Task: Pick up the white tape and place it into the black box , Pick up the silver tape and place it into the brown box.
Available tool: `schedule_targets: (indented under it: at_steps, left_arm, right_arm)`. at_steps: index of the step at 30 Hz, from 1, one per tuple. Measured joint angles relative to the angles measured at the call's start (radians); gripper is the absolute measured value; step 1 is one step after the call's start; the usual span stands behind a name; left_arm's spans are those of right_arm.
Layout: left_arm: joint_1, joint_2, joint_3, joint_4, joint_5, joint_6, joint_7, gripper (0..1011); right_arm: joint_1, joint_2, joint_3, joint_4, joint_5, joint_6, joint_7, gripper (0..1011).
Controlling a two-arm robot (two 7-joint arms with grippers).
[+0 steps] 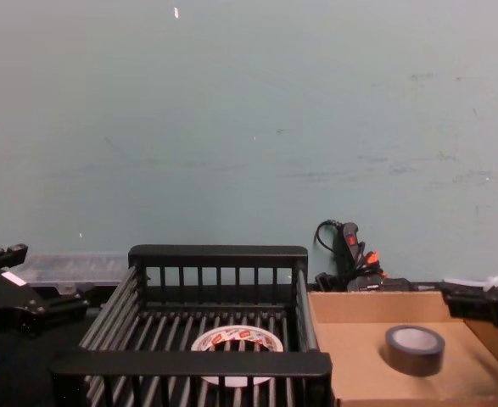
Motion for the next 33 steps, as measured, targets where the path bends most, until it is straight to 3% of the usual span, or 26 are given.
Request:
schedule_targets:
  at_steps: [16,33]
  left_arm:
    - [0.000,0.000,0.000,0.000,0.000,0.000,0.000,1001]
    - [0.000,0.000,0.000,0.000,0.000,0.000,0.000,1001]
  right_arm:
    - [0.002,-0.020,-0.011,0.079,-0.114,-0.055,-0.049,1002]
    - [0.003,-0.018,-0.011,0.076,-0.109,-0.053,-0.047,1002]
